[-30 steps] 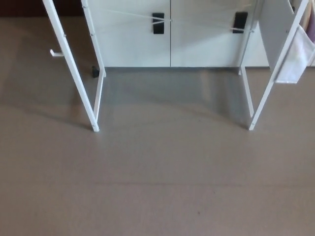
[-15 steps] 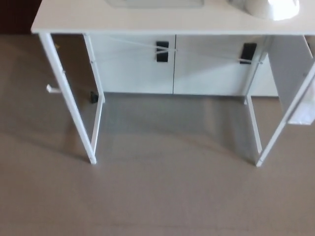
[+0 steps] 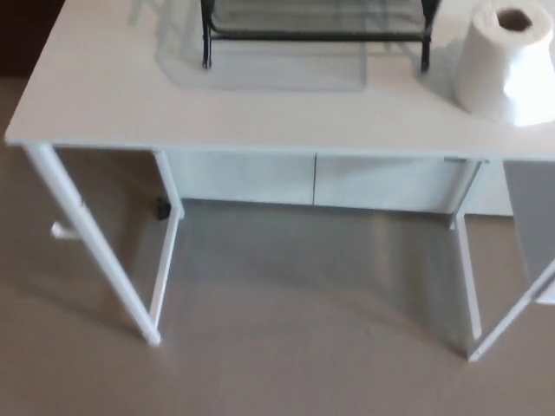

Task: The robot walks towards a desk on which a file tray is kept in the middle and a toilet paper roll is kept on its right. The robot uses its right hand to hook on finger in the gap of the roll and grabs it, lifts it and places it on the tray.

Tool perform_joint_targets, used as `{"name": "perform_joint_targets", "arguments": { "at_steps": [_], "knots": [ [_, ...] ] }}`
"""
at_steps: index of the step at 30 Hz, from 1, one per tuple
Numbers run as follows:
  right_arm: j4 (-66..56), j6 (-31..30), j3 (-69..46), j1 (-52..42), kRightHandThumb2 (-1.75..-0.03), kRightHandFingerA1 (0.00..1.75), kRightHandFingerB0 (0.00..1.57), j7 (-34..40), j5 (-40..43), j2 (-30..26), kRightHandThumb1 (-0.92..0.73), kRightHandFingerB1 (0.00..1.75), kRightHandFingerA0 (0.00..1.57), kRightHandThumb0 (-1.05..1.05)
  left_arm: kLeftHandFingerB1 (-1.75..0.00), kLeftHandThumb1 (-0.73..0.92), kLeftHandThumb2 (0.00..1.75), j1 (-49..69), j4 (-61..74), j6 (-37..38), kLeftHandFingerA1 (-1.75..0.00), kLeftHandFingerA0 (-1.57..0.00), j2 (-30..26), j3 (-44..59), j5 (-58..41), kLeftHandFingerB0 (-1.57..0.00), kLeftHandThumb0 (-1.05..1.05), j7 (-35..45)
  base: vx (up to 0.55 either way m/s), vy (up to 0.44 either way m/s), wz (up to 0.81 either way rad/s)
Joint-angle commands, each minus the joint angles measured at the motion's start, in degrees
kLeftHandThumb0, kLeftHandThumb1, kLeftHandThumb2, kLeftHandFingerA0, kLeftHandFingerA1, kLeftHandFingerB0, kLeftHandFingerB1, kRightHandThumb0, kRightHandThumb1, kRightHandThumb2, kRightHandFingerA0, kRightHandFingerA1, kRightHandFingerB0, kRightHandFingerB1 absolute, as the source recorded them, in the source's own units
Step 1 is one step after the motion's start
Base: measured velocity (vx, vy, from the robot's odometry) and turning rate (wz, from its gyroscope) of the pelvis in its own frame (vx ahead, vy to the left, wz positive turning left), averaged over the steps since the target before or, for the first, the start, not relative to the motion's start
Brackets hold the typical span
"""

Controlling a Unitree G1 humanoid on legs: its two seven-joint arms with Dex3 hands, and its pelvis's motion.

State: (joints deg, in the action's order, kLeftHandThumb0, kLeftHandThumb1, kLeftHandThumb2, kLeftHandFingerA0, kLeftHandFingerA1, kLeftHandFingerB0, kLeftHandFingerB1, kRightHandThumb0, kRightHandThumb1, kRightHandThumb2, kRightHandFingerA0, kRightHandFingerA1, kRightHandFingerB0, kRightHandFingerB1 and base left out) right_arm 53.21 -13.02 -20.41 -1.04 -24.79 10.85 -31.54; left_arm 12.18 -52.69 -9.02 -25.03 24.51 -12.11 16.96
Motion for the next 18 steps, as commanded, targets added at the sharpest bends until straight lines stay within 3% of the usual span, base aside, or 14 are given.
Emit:
{"name": "perform_joint_targets", "arguments": {
  "at_steps": [1, 2, 4, 7, 8, 9, 10, 12, 13, 14, 15, 16, 17, 18],
  "knots": [
    [2.3, -3.2, 2.1, 3.2, -0.78, 0.29, 0.0, 1.4, -1.0, -1.5, -0.54, 0.03, 0.0, -0.4, -0.02, 0.92, 1.17, 0.9, 2.9, 1.0, -0.04, 0.0, -1.0, 0.3, -0.4, 0.0, -0.98, 0.0, 0.5, 0.168, -0.29],
    [2.6, -1.4, 0.0, 3.1, -0.59, 0.25, 0.0, 2.5, 0.9, -0.4, -0.63, 0.09, 0.0, -0.35, -0.01, 0.92, 1.16, 0.7, 2.5, 1.2, -0.04, 0.0, -0.8, 0.6, -0.7, 0.0, -0.98, -0.1, 0.49, 0.163, -0.5],
    [1.6, -0.1, 1.2, 2.5, -0.6, 0.41, 0.0, 2.2, -1.0, -0.6, -0.67, 0.04, 0.17, -0.49, -0.02, 0.92, 1.17, 0.2, 1.3, 1.6, -0.04, 0.0, -0.9, 0.5, -0.3, 0.0, -0.97, -0.2, 0.49, 0.159, -0.06],
    [0.8, 0.7, 3.2, 1.9, -0.59, 0.41, 0.0, 2.0, -2.7, -1.0, -0.65, 0.07, 0.15, -0.47, -0.01, 0.92, 1.17, -0.7, -0.3, 1.7, -0.03, 0.0, -1.3, 0.3, 0.0, 0.0, -0.98, -0.5, 0.4, 0.118, 0.01],
    [0.7, -2.3, 1.3, 2.5, -0.78, 0.39, 0.0, 1.8, -0.4, -0.8, -0.52, 0.09, 0.03, -0.46, -0.03, 0.92, 1.18, 0.3, 1.1, 2.0, -0.05, 0.0, -1.3, 0.1, -0.1, 0.0, -0.97, 0.4, 0.26, 0.058, 0.13],
    [-2.0, -2.2, 2.6, 1.6, -0.59, 0.45, 0.0, 3.0, -2.0, -0.9, -0.65, 0.13, 0.26, -0.46, 0.0, 0.79, 1.01, 0.9, 3.8, 0.6, 0.0, 0.0, -0.9, -0.2, 0.1, 0.0, -0.84, -0.7, 0.26, 0.035, 0.06],
    [-2.7, 0.8, 2.2, 0.5, -0.77, 0.47, 0.0, 3.9, -2.2, -0.4, -0.5, 0.09, 0.06, -0.47, -0.04, 0.92, 1.19, 1.6, 4.6, 1.0, -0.07, 0.0, -0.7, 0.1, -0.4, 0.0, -0.96, 0.0, 0.25, -0.005, 0.1],
    [-3.0, -0.6, 2.2, 0.8, -0.76, 0.5, 0.0, 3.7, -2.0, -0.5, -0.55, 0.09, 0.16, -0.47, 0.0, 0.84, 1.07, 2.0, 5.3, 0.9, -0.01, 0.0, -0.4, 0.1, -0.4, 0.0, -0.88, -0.2, 0.27, -0.042, 0.11],
    [-3.1, -2.3, 2.4, 1.2, -0.76, 0.49, 0.0, 4.2, -2.2, -0.7, -0.55, 0.1, 0.15, -0.48, -0.04, 0.92, 1.19, 1.4, 4.1, 1.3, -0.07, 0.0, -0.5, 0.0, -0.2, 0.0, -0.95, -0.2, 0.2, -0.098, 0.15],
    [-3.6, -2.0, 1.8, 1.0, -0.77, 0.45, 0.0, 4.1, -1.6, -0.4, -0.52, 0.07, 0.03, -0.49, -0.02, 0.92, 1.18, 0.3, 2.2, 1.8, -0.07, 0.0, -0.6, 0.2, -0.2, 0.0, -0.97, -0.5, 0.28, -0.089, 0.25],
    [-3.2, -1.2, 2.7, 1.0, -0.58, 0.4, 0.0, 4.9, -2.7, -0.5, -0.62, 0.13, 0.14, -0.5, -0.02, 0.92, 1.19, 0.0, 1.7, 1.8, -0.07, 0.0, -0.8, 0.2, -0.2, 0.0, -0.97, -0.4, 0.32, -0.151, 0.19],
    [-2.7, -0.1, 3.7, 1.2, -0.58, 0.4, 0.0, 5.7, -4.1, -0.7, -0.62, 0.13, 0.14, -0.5, -0.02, 0.92, 1.19, -0.1, 1.6, 1.9, -0.07, 0.0, -0.8, 0.1, -0.2, 0.0, -0.97, -0.3, 0.43, -0.219, -0.59],
    [-1.7, -0.1, 3.7, 1.8, -0.81, 0.33, 0.0, 4.7, -3.7, -0.9, -0.59, 0.0, 0.01, -0.53, -0.04, 0.92, 1.19, 0.1, 1.7, 2.1, -0.08, 0.0, -0.8, 0.0, 0.0, 0.0, -0.95, -0.2, 0.4, -0.202, 0.83],
    [0.0, -0.2, 3.4, 2.8, -0.8, 0.4, 0.0, 3.4, -2.9, -1.2, -0.58, 0.0, 0.01, -0.54, -0.04, 0.92, 1.2, 0.6, 2.6, 2.3, -0.07, 0.0, -0.7, -0.3, 0.2, 0.0, -0.95, -0.1, 0.38, -0.208, 0.43]
  ]
}}
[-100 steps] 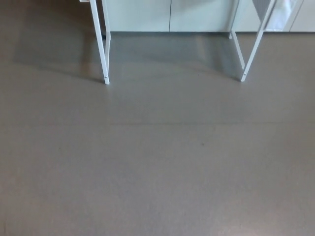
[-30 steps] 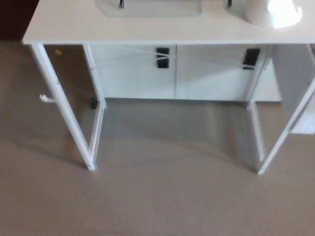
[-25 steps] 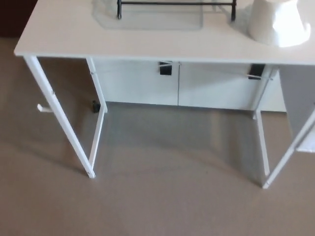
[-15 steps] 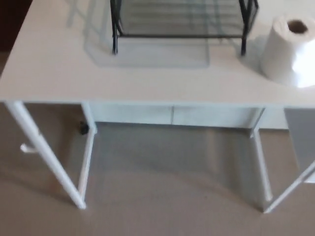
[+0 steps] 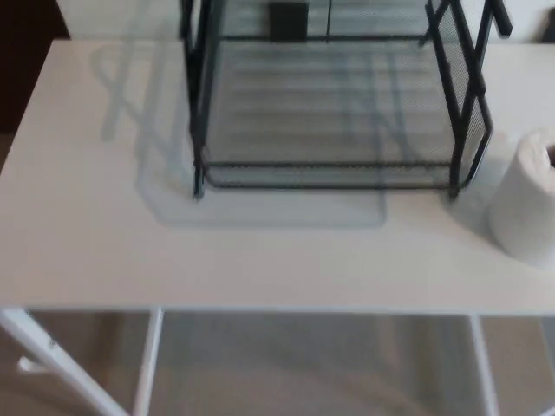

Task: The robot walks towards a desk on which a file tray is kept in the middle and a toilet paper roll is kept on its right. The robot uses its right hand to hook on finger in the gap of the roll and grabs it, lifts it and places it on the tray.

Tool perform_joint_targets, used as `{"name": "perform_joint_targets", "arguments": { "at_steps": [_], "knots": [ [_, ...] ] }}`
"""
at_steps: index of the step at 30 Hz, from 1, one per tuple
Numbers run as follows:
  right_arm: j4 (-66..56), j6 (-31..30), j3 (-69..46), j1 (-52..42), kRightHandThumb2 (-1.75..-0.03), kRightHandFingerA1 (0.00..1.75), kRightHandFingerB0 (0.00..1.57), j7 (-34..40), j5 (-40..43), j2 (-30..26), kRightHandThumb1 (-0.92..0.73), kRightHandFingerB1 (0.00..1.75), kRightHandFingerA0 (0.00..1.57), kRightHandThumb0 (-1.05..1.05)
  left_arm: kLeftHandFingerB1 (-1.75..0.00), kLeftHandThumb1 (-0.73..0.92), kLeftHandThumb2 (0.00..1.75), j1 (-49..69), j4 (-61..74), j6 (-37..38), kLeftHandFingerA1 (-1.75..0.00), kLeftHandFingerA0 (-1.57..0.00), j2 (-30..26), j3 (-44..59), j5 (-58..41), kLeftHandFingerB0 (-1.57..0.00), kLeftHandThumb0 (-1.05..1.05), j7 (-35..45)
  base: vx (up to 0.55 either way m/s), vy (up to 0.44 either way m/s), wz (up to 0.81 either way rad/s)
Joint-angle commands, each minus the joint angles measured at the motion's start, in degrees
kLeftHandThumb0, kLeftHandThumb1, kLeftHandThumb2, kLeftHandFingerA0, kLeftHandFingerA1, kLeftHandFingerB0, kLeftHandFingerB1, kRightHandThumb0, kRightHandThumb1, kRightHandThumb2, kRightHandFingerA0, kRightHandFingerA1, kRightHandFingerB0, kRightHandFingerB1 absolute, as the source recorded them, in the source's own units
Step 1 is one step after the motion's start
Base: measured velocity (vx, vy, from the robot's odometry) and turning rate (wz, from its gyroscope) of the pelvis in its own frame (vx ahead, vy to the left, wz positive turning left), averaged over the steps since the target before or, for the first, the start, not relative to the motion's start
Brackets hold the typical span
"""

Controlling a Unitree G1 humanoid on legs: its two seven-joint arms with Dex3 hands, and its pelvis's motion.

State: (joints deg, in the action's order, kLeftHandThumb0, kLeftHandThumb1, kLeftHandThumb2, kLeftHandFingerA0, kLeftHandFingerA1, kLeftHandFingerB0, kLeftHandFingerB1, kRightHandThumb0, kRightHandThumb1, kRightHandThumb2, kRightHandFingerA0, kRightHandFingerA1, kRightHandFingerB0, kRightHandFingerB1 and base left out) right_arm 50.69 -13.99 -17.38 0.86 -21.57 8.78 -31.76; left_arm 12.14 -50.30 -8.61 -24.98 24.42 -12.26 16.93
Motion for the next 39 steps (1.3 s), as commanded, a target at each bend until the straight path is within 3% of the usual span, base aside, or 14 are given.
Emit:
{"name": "perform_joint_targets", "arguments": {
  "at_steps": [1, 6, 7, 8, 10, 16, 17, 18, 19, 31, 32, 33, 38, 39],
  "knots": [
    [2.5, 0.7, -0.1, 0.9, -0.77, 0.35, 0.0, 0.6, -0.3, -0.7, -0.59, 0.01, 0.04, -0.49, -0.04, 0.92, 1.19, 1.1, 1.2, 1.6, -0.07, 0.0, -0.5, -0.1, 0.1, 0.0, -0.94, -0.1, 0.38, -0.209, -0.08],
    [3.7, -1.8, -2.5, 2.4, -0.82, 0.44, 0.0, 0.3, 1.8, -0.2, -0.58, 0.0, 0.01, -0.54, -0.03, 0.92, 1.18, 0.5, 0.8, 0.7, -0.05, 0.0, 0.1, 1.0, -0.7, 0.0, -0.94, -0.9, 0.2, -0.086, -0.05],
    [4.1, -0.2, -2.6, 2.3, -0.81, 0.41, 0.0, 1.1, 1.5, 0.2, -0.58, 0.06, 0.02, -0.47, 0.0, 0.92, 0.8, 0.6, 0.7, 1.1, 0.0, 0.0, -0.1, 0.6, -0.3, 0.0, -0.8, -0.8, 0.15, -0.022, -0.11],
    [4.3, 2.4, -1.2, 1.7, -0.82, 0.46, 0.0, 1.7, -0.3, 0.1, -0.56, 0.03, 0.01, -0.59, -0.04, 0.92, 1.19, 0.9, 0.8, 1.4, -0.07, 0.0, -0.3, 0.0, 0.4, 0.0, -0.93, -0.7, 0.15, -0.015, -0.17],
    [2.5, 0.0, -1.3, 1.9, -0.6, 0.46, 0.0, 1.7, 0.1, -0.2, -0.69, 0.04, 0.22, -0.5, -0.03, 0.92, 1.19, 1.6, 3.0, 0.6, -0.08, 0.0, -0.2, 0.2, -0.2, 0.0, -0.95, -0.5, 0.13, 0.065, -0.11],
    [1.7, -1.2, -1.9, 2.1, -0.79, 0.25, 0.0, 1.1, 1.0, -0.6, -0.53, 0.07, 0.0, -0.48, -0.04, 0.92, 1.19, 0.2, 0.8, 1.2, -0.09, 0.0, -0.6, -0.2, 0.3, 0.0, -0.94, -1.2, 0.06, 0.189, -0.02],
    [3.2, -2.2, -2.1, 3.1, -0.59, 0.23, 0.0, 0.9, 1.2, -0.9, -0.64, 0.13, 0.0, -0.42, -0.03, 0.92, 1.19, -0.3, 0.0, 1.4, -0.08, 0.0, -0.6, 0.1, 0.0, 0.0, -0.95, -1.1, 0.0, 0.0, 0.0],
    [4.0, -2.5, -2.5, 3.5, -0.59, 0.23, 0.0, 0.6, 1.6, -0.9, -0.64, 0.11, 0.0, -0.4, 0.0, 0.92, 0.82, -0.4, -0.5, 2.2, 0.0, 0.0, -0.7, -0.1, 0.2, 0.0, -0.8, -0.9, 0.03, 0.055, 0.11],
    [4.2, -0.3, -3.0, 2.9, -0.79, 0.28, 0.0, 0.3, 2.0, -0.5, -0.55, 0.05, 0.0, -0.43, -0.03, 0.92, 1.2, -0.4, -0.9, 2.9, -0.08, 0.0, -0.8, -0.4, 0.5, 0.0, -0.95, -0.8, 0.0, 0.0, 0.0],
    [5.8, 4.7, -0.9, 3.6, -0.77, 0.31, 0.0, 1.8, -0.7, -0.8, -0.5, 0.09, 0.0, -0.46, -0.04, 0.91, 1.19, -0.5, 0.5, 1.0, -0.09, 0.0, -0.7, -0.2, -0.1, 0.0, -0.94, -1.5, 0.0, -0.006, 0.01],
    [6.0, 4.3, -0.9, 3.8, -0.75, 0.35, 0.0, 1.7, -0.5, -0.9, -0.52, 0.1, 0.03, -0.47, 0.0, 0.92, 0.81, -0.3, 0.9, 0.8, 0.0, 0.0, -0.6, -0.2, 0.0, 0.0, -0.8, -1.6, 0.0, 0.0, 0.0],
    [5.5, 3.9, -0.5, 3.6, -0.79, 0.45, 0.0, 1.8, -0.9, -1.0, -0.54, 0.09, 0.03, -0.52, 0.0, 0.83, 1.06, -0.1, 1.5, 0.6, -0.01, 0.0, -0.6, -0.3, 0.1, 0.0, -0.85, -1.7, 0.0, 0.0, 0.0],
    [2.8, -0.8, 1.5, 3.9, -0.81, 0.35, 0.0, -0.2, -1.3, -2.5, -0.6, 0.08, 0.03, -0.5, 0.0, 0.92, 0.82, -0.5, 1.0, 0.9, 0.0, 0.0, -1.0, -0.7, 0.5, 0.0, -0.83, -1.5, 0.0, 0.0, 0.0],
    [2.5, -3.1, 0.0, 4.5, -0.81, 0.31, 0.02, 0.2, 0.4, -2.1, -0.62, 0.12, 0.03, -0.46, -0.04, 0.92, 1.21, -0.6, 1.1, 0.9, -0.09, 0.0, -0.9, -0.5, 0.2, 0.0, -0.97, -1.5, 0.0, 0.0, 0.0]
  ]
}}
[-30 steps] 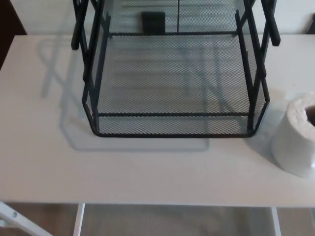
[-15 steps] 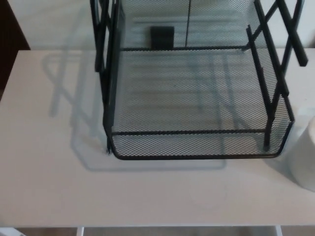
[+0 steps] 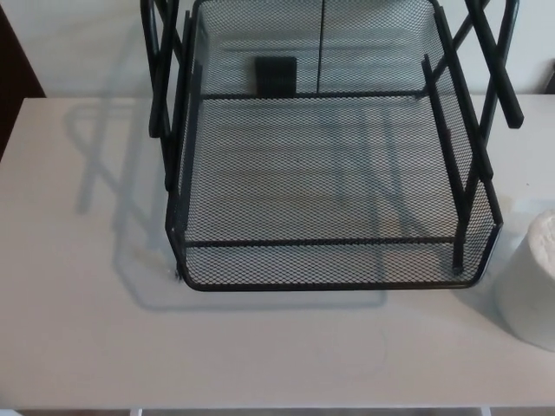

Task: The robot walks towards a desk on which a file tray is kept in the middle and a toilet paper roll is kept on its right. The robot uses its right hand to hook on finger in the gap of the roll and grabs it, lifts it and places it on the tray.

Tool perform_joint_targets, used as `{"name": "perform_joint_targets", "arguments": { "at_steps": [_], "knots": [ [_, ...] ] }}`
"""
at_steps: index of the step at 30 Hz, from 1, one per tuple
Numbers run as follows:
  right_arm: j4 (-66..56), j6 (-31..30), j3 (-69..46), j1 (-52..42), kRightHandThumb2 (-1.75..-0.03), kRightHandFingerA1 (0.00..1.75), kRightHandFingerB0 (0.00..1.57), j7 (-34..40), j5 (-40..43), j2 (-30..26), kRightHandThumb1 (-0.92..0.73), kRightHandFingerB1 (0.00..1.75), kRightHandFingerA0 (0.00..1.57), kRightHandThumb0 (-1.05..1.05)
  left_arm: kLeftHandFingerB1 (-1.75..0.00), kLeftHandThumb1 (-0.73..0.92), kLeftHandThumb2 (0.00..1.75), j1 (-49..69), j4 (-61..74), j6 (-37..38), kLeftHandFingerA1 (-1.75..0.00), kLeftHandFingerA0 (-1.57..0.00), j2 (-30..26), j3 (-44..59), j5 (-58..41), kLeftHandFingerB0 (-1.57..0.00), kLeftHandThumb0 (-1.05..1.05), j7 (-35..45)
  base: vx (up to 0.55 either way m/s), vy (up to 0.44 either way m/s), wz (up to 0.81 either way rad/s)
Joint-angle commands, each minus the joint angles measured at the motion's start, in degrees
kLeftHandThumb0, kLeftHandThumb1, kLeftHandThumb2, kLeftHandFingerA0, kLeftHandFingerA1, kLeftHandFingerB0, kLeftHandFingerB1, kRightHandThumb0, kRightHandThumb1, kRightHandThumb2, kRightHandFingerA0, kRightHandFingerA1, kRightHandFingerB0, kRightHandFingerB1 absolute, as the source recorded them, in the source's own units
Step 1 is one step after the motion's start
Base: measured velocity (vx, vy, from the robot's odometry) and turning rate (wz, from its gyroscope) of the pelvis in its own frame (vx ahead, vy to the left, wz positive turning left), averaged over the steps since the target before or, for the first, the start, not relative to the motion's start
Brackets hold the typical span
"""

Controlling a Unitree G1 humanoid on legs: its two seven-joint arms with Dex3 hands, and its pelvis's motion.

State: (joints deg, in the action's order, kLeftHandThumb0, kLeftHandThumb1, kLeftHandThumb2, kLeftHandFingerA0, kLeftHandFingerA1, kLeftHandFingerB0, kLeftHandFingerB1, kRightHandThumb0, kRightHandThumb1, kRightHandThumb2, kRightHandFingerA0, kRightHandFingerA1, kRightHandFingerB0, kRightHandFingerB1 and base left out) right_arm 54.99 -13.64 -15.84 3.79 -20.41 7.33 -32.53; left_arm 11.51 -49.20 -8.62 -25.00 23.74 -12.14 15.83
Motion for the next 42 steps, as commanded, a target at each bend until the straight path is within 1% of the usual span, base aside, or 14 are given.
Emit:
{"name": "perform_joint_targets", "arguments": {
  "at_steps": [1, 5, 12, 15, 16, 20, 22, 23, 25, 26, 28, 29, 41, 42],
  "knots": [
    [-2.1, -3.8, -2.1, 1.5, -0.81, 0.31, 0.02, -0.5, 2.0, -1.1, -0.62, 0.12, 0.03, -0.46, -0.04, 0.92, 1.21, 0.0, 0.0, 0.8, -0.09, 0.0, -0.8, 0.3, -0.1, 0.0, -0.97, -0.4, 0.0, 0.0, 0.0],
    [0.0, -5.1, -4.2, 3.0, -0.62, 0.26, 0.0, -0.5, 3.0, -0.6, -0.72, 0.17, 0.0, -0.4, 0.0, 0.92, 0.82, -0.7, -2.6, 2.9, 0.0, 0.0, -1.2, -0.1, 0.8, 0.0, -0.82, -0.4, 0.0, 0.0, 0.0],
    [-4.2, -0.4, -3.8, -0.6, -0.79, 0.27, 0.02, -1.7, 1.8, -0.3, -0.58, 0.12, 0.01, -0.42, -0.05, 0.92, 1.21, 1.0, 4.3, -1.1, -0.08, 0.0, -0.5, 0.0, -0.2, 0.0, -0.94, -0.9, 0.0, 0.0, 0.0],
    [-2.2, 2.2, -2.8, -1.2, -0.64, 0.11, 0.0, -7.2, 1.6, -1.6, -0.73, 0.0, 0.0, -0.46, 0.0, 0.92, 0.87, 1.3, 5.4, -1.6, 0.0, 0.0, -1.4, -0.9, 1.1, 0.0, -0.81, -1.5, 0.0, 0.0, 0.0],
    [-3.3, 3.8, -0.9, -2.2, -0.84, 0.28, 0.0, -6.7, -0.6, -2.2, -0.61, 0.03, 0.0, -0.52, -0.05, 0.92, 1.22, 0.2, 3.9, -1.4, -0.1, 0.0, -1.9, -0.9, 1.1, 0.0, -0.93, -1.1, 0.0, 0.0, 0.0],
    [-4.1, 3.8, -3.0, -4.0, -0.82, 0.27, 0.0, -6.8, 2.8, -1.1, -0.58, 0.07, 0.0, -0.4, -0.06, 0.92, 1.22, -0.9, 0.9, 0.3, -0.11, 0.0, -2.6, -1.1, 1.0, 0.0, -0.92, 0.0, 0.0, 0.0, 0.0],
    [-1.1, 3.5, -3.5, -4.4, -0.6, 0.32, 0.0, -9.0, 3.5, -1.0, -0.66, 0.14, 0.01, -0.5, 0.0, 0.83, 1.09, -0.1, 0.9, 1.1, -0.01, 0.0, -2.4, -1.0, 0.7, 0.0, -0.88, 0.5, 0.0, 0.0, 0.0],
    [-1.9, 7.8, -1.2, -6.8, -0.94, 0.53, 0.0, -8.1, 0.7, -1.4, -0.35, 0.5, 0.04, -0.37, 0.0, 0.81, 1.07, 1.1, 2.3, 0.6, -0.01, 0.0, -2.1, -0.9, 0.6, 0.0, -0.85, 0.1, 0.0, 0.0, 0.0],
    [-2.5, 0.6, -7.3, -6.2, -0.94, 0.53, 0.0, -5.6, 6.5, 0.8, -0.35, 0.5, 0.04, -0.37, 0.0, 0.81, 1.07, 1.5, 2.3, 0.9, -0.01, 0.0, -2.0, -0.8, 0.6, 0.0, -0.85, -0.2, 0.0, 0.0, 0.0],
    [-2.7, 0.5, -7.6, -6.2, -0.94, 0.53, 0.0, -5.6, 6.3, 1.0, -0.35, 0.5, 0.04, -0.37, -0.19, 0.91, 0.67, -12.6, -15.3, 3.2, -0.16, 0.0, -5.4, -2.5, 3.4, 0.0, -0.86, -1.8, 0.0, 0.0, 0.0],
    [-2.7, 0.4, -7.6, -5.8, -0.94, 0.53, 0.0, -5.5, 6.1, 1.4, -0.35, 0.5, 0.04, -0.37, -0.19, 0.91, 0.67, -13.3, -16.4, 3.6, -0.16, 0.0, -5.9, -2.5, 3.3, 0.0, -0.86, -1.7, -0.05, -0.02, 0.0],
    [-2.6, 0.4, -7.7, -5.7, -0.94, 0.53, 0.0, -5.5, 6.1, 1.4, -0.35, 0.5, 0.04, -0.37, -0.3, 0.7, 1.08, -12.0, -17.3, 3.3, -0.15, -0.09, -6.1, -2.6, 3.5, -0.08, -0.93, -2.4, -0.1, -0.039, 0.1],
    [-2.4, -0.2, -7.8, -4.8, -0.94, 0.53, 0.0, -5.2, 5.7, 1.6, -0.35, 0.5, 0.04, -0.37, -0.44, 0.66, 1.0, -13.2, -22.6, 5.9, -0.36, 0.0, -7.2, -1.3, 1.5, -0.08, -0.92, -1.7, -0.12, -0.158, 0.04],
    [-0.4, 2.9, -12.1, -6.0, -0.61, 0.13, 0.0, -4.8, 8.7, 1.0, -0.55, 0.21, 0.0, -0.36, -0.08, 0.73, 1.02, -13.4, -22.7, 5.9, -0.3, -0.03, -7.3, -1.1, 1.4, 0.0, -0.89, -1.7, -0.11, -0.349, -0.14]
  ]
}}
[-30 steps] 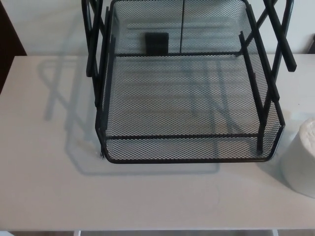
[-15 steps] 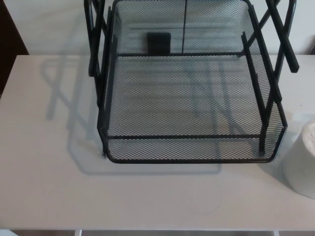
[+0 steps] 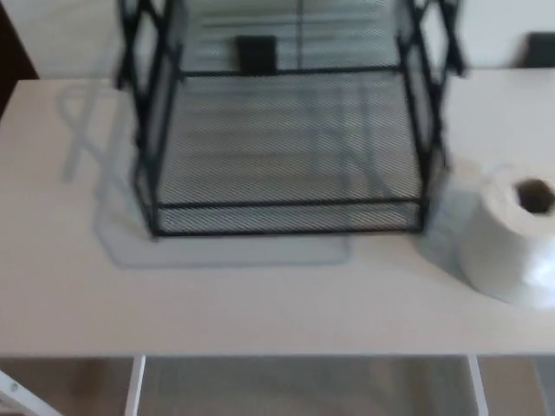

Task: The robot walks towards a desk on which a file tray is kept in the middle and a toilet paper roll is kept on its right. The robot uses its right hand to hook on finger in the gap of the roll and grabs it, lifts it and places it on the tray.

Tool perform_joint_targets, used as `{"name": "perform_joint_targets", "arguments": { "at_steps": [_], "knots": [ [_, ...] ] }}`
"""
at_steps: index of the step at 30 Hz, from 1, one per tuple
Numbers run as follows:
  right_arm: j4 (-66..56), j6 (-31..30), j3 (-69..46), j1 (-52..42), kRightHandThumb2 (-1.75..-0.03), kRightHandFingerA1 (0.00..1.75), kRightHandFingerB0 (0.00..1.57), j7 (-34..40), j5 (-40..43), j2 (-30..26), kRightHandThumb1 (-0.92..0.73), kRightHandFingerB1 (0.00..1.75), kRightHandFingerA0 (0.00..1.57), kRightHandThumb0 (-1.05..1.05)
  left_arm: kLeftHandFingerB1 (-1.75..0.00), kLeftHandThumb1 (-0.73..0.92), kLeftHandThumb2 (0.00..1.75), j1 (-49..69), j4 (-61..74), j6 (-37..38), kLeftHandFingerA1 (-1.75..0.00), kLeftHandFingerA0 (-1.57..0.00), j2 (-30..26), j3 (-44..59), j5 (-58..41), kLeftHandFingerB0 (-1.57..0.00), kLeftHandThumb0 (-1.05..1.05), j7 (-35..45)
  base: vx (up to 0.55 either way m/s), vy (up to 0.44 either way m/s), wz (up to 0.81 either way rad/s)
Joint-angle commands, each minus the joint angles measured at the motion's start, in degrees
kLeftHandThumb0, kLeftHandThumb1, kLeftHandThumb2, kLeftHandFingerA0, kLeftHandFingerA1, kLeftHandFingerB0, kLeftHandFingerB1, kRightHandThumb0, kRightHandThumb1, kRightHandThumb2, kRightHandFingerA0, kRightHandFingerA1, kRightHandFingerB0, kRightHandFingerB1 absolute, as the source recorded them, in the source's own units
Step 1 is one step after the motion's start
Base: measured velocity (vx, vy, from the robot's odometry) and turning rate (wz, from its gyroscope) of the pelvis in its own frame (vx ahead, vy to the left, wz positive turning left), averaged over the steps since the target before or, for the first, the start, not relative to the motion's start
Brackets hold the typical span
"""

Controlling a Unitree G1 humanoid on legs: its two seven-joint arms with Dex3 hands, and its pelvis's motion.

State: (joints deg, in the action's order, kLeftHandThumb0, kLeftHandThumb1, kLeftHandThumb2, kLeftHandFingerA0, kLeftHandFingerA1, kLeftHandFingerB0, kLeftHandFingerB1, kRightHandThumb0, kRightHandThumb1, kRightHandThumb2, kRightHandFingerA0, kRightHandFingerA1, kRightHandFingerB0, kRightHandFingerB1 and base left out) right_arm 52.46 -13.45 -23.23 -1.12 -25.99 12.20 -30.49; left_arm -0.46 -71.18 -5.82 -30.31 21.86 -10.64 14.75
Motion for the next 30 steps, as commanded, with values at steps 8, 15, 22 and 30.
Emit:
{"name": "perform_joint_targets", "arguments": {
  "at_steps": [8, 15, 22, 30],
  "knots": [
    [1.3, 3.5, -15.9, -7.4, -0.74, 0.09, 0.05, 2.9, 8.0, -0.2, -0.51, 0.17, 0.0, -0.34, -0.09, 0.78, 1.15, -1.8, -1.2, 3.1, -0.26, 0.0, -1.5, 1.9, -0.4, 0.0, -0.95, -0.2, -0.14, -0.16, 0.01],
    [6.0, 16.9, 1.2, -9.9, -0.85, 0.32, 0.0, 3.7, -7.8, -6.4, -0.46, 0.24, 0.0, -0.64, -0.09, 0.76, 1.17, -2.4, -1.4, 2.3, -0.27, 0.0, -1.9, 1.9, -0.3, 0.0, -0.93, -0.8, -0.1, 0.045, -0.01],
    [7.2, 14.0, -12.4, -7.2, -0.58, 0.23, 0.0, 0.7, 7.9, -0.6, -0.57, 0.2, 0.0, -0.45, -0.16, 0.75, 1.16, -1.8, -1.0, 1.7, -0.32, 0.0, -2.0, 2.1, -0.5, 0.0, -0.88, -0.7, 0.0, 0.084, 0.06],
    [-11.1, 8.1, -16.5, -5.2, -0.58, 0.59, 0.0, 2.4, 9.7, -3.3, -0.59, 0.23, 0.15, -0.44, -0.11, 0.8, 1.16, -1.7, -0.1, 1.6, -0.36, -0.02, -3.1, 1.4, 0.4, 0.0, -0.95, -0.7, 0.0, 0.0, 0.0]
  ]
}}
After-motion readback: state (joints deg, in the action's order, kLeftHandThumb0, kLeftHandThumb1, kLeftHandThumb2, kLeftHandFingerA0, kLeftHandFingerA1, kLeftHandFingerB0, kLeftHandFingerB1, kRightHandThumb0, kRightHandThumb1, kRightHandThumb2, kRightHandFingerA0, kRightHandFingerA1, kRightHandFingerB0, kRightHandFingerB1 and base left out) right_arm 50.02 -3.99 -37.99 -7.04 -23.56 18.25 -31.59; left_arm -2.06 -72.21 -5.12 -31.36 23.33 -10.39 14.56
